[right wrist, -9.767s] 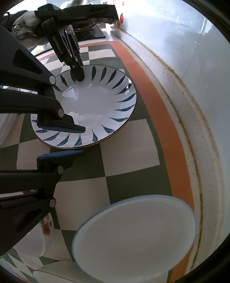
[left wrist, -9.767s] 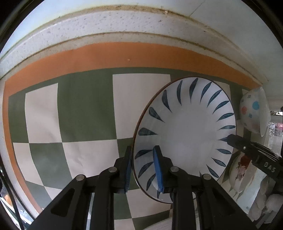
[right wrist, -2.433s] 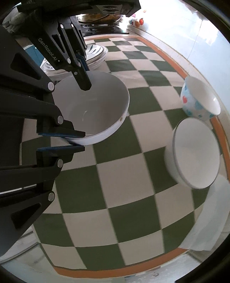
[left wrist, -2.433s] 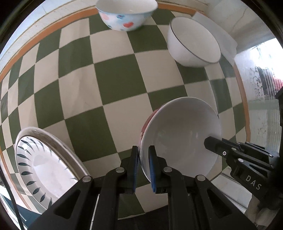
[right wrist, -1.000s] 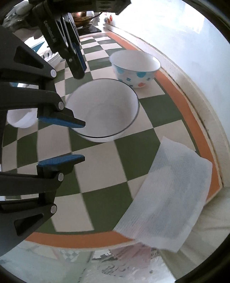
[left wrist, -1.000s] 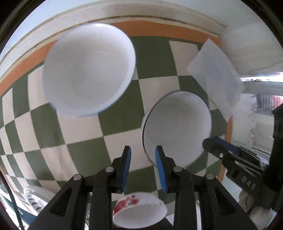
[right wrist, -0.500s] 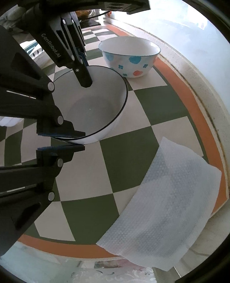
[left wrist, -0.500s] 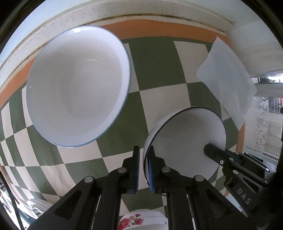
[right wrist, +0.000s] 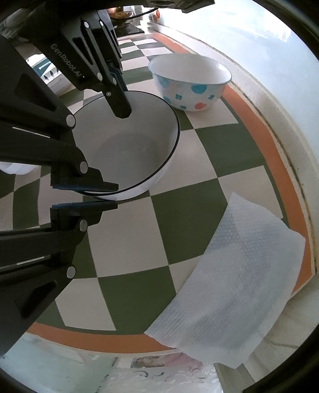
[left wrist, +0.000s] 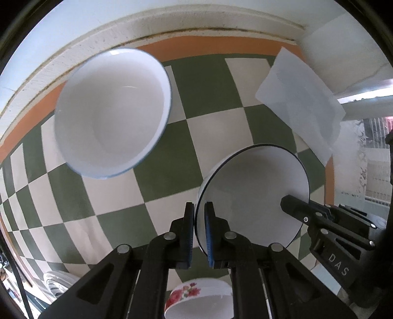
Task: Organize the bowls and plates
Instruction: 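Nest the black-rimmed bowl into the bowl in the right tool, open left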
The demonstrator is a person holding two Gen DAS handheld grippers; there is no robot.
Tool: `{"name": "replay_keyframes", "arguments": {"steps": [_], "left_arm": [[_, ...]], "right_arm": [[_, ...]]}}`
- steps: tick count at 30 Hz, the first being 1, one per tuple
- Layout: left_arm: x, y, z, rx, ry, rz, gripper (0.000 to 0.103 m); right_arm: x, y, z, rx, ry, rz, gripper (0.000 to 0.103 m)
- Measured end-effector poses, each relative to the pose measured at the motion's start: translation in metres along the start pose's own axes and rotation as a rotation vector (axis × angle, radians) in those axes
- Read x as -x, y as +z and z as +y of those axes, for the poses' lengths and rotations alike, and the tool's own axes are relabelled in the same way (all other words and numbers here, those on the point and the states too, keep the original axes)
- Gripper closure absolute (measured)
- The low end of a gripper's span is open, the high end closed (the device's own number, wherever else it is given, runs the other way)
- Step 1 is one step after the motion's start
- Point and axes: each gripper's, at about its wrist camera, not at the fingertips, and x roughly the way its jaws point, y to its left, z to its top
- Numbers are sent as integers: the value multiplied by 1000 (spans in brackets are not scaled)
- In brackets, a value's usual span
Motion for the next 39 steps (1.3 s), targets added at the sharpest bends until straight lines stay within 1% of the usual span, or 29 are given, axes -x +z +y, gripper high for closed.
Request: {"name": "replay_keyframes", "arguments": {"steps": [5, 11, 16, 21, 25, 30, 34, 39], "left_arm": [[23, -13, 4, -10, -10, -41, 96], [49, -43, 9, -18, -13, -72, 96], [63, -75, 20, -33, -11, -78, 96], [69, -107, 27, -43, -20, -70, 96], [66, -130, 32, -48, -33, -51, 96], [51, -153, 39, -43, -31, -15, 96], [37, -162, 43, -36, -26, 21, 96], [25, -164, 43, -38, 1, 37, 96]], "right_arm": [[18, -15, 6, 15, 5, -24, 95], [34, -37, 19, 13, 15, -42, 95], [50, -67, 33, 25, 18, -69, 95], [60, -104, 46, 23, 29, -74, 94], [56, -131, 52, 19, 44, -59, 94], [37, -157, 55, 18, 52, -24, 94], [17, -173, 55, 19, 46, 11, 94], [-2, -179, 56, 20, 36, 37, 93]]}}
